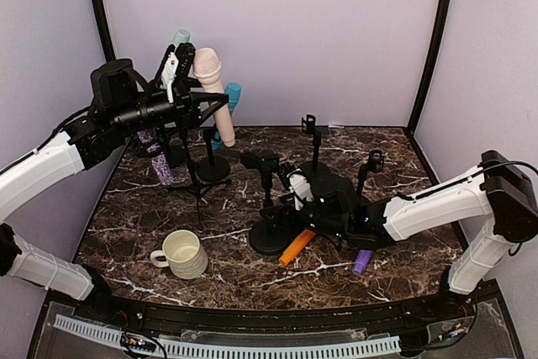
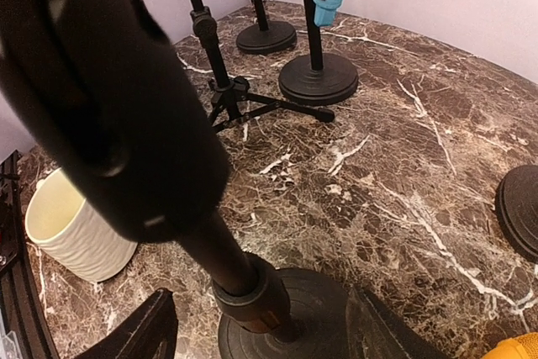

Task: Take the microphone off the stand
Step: Place the microphone stand at the center of the board.

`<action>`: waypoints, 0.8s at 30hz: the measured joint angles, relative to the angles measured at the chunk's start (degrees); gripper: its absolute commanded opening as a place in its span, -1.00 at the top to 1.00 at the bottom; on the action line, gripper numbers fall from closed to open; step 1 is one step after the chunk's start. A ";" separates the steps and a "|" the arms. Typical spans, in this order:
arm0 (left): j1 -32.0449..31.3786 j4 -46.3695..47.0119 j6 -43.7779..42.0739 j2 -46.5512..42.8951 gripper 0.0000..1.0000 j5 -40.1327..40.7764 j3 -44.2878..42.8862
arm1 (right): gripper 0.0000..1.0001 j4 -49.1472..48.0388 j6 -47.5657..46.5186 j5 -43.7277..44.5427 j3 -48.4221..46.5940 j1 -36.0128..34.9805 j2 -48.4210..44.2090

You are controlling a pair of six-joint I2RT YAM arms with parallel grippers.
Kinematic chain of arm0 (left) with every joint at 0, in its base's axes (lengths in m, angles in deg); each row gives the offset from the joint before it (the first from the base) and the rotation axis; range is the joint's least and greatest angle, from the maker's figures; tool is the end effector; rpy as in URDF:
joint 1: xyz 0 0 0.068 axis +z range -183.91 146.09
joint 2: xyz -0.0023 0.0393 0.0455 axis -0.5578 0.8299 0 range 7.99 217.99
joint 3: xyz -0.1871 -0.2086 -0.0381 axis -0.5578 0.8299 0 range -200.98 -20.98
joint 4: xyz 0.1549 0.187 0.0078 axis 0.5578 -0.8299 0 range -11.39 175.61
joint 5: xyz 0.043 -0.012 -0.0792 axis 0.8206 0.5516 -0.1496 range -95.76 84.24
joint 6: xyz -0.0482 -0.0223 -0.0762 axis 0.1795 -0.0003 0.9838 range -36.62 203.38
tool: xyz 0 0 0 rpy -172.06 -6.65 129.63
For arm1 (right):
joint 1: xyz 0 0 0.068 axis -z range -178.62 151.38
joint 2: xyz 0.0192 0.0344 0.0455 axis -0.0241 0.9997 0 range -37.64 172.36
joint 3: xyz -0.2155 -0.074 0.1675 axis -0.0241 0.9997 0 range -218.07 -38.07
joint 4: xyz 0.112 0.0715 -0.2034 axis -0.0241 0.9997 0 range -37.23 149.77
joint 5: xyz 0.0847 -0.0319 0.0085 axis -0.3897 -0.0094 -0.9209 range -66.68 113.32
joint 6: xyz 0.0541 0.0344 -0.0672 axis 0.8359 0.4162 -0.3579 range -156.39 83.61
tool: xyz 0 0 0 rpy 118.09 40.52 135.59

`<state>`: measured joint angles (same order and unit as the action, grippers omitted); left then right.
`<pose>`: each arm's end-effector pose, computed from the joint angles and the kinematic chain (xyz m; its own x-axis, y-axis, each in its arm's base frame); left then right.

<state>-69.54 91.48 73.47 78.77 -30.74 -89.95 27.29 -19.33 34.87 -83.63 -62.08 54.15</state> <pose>0.2282 -0.2070 0.4360 0.2065 0.0439 -0.9775 0.8476 0.4910 0.2011 0.1818 0.3266 0.2114 -0.3840 -0.1254 -0.9148 -0.7115 0.6716 0.2066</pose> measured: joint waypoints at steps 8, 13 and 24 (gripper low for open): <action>0.00 -0.04 -0.02 0.00 0.90 0.09 0.17 | -0.27 -2.69 1.05 -0.02 -0.07 1.62 2.01; 0.00 -0.04 -0.02 0.00 0.90 0.02 0.28 | -0.19 -5.03 1.05 -0.24 -0.22 2.34 3.72; 0.00 -0.07 -0.02 0.00 0.90 0.02 0.52 | 0.48 -9.29 0.17 -1.53 -1.57 2.67 7.32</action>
<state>-69.54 91.41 73.44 78.77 -30.71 -89.43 18.00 -19.16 33.34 -85.21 -59.41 61.47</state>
